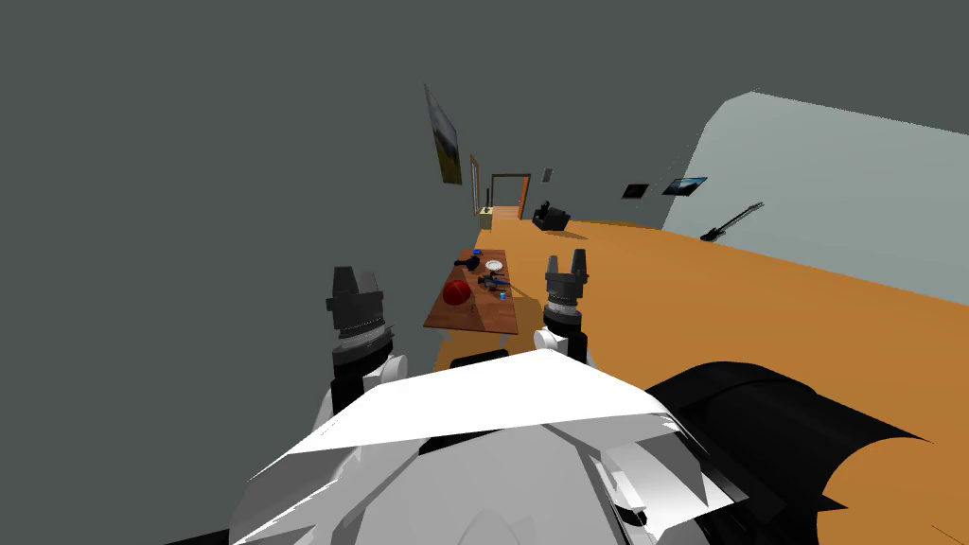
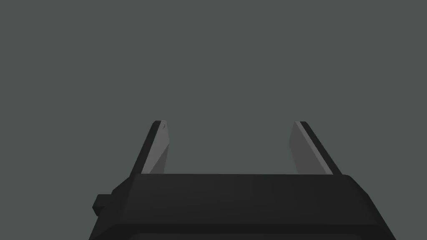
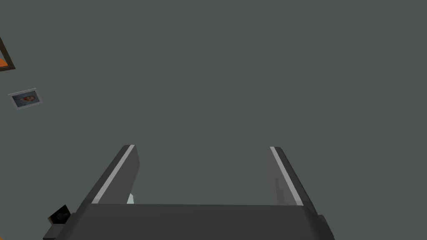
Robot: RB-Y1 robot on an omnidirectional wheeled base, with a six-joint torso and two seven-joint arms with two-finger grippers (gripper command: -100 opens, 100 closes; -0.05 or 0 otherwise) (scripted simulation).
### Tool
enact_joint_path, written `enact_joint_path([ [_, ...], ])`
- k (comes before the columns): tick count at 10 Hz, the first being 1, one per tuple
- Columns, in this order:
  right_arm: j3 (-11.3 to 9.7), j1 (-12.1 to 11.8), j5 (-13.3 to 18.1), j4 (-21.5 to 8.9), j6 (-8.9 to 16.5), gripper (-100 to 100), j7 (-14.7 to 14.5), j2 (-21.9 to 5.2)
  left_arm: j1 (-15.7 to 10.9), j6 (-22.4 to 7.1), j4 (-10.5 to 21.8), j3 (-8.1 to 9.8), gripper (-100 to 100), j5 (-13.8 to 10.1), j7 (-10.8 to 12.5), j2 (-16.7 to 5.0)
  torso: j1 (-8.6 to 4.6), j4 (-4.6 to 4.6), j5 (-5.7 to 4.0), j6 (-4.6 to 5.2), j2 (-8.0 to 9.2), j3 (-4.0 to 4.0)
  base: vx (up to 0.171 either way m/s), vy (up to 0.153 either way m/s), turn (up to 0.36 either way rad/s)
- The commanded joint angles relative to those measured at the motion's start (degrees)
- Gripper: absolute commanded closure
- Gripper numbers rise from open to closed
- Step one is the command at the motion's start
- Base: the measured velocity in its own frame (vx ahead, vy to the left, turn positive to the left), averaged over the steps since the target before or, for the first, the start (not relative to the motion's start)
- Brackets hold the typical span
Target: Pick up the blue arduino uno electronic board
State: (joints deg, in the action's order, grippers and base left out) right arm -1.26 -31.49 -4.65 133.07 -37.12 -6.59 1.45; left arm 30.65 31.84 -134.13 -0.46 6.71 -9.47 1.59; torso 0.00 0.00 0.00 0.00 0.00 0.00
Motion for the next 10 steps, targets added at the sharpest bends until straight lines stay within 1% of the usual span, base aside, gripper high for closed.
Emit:
enact_joint_path([
  [1, 0.0, 0.0, 0.0, 0.0, 0.0, 0, 0.0, 0.0, -0.2, -0.7, 1.3, -0.36, -100, 0.4, 0.8, -1.9, 0.00, 0.00, 0.00, 0.00, 0.00, 0.00, -0.030, 0.018, -0.226],
  [3, 0.0, 0.0, 0.0, 0.0, 0.0, 0, 0.0, 0.0, -0.6, -1.7, 3.3, -0.88, -100, 0.9, 1.9, -3.9, 0.21, 0.04, 0.04, 0.03, 0.21, 0.12, -0.079, 0.059, -0.241],
  [5, 0.0, 0.0, 0.0, 0.0, 0.0, 0, 0.0, 0.0, -1.3, -3.2, 6.2, -1.60, -100, 1.5, 3.5, -6.2, 0.20, 0.08, 0.05, 0.02, 0.39, 0.22, -0.119, 0.051, -0.287],
  [8, 0.0, 0.0, 0.0, 0.0, 0.0, 0, 0.0, 0.0, -2.8, -5.9, 11.2, -2.93, -100, 2.7, 6.6, -10.1, 0.31, 0.10, 0.07, 0.03, 0.43, 0.25, -0.114, 0.063, -0.369],
  [9, 0.0, 0.0, 0.0, 0.0, 0.0, 0, 0.0, 0.0, -3.4, -7.0, 14.0, -3.45, -100, 3.1, 7.8, -11.4, 0.29, 0.09, 0.07, 0.02, 0.39, 0.23, -0.103, 0.045, -0.369],
  [10, 0.0, 0.0, 0.0, 0.0, 0.0, 0, 0.0, 0.0, -3.4, -7.0, 14.4, -3.45, -100, 3.1, 7.8, -11.4, 0.28, 0.09, 0.06, 0.02, 0.37, 0.22, -0.072, 0.039, -0.194],
])
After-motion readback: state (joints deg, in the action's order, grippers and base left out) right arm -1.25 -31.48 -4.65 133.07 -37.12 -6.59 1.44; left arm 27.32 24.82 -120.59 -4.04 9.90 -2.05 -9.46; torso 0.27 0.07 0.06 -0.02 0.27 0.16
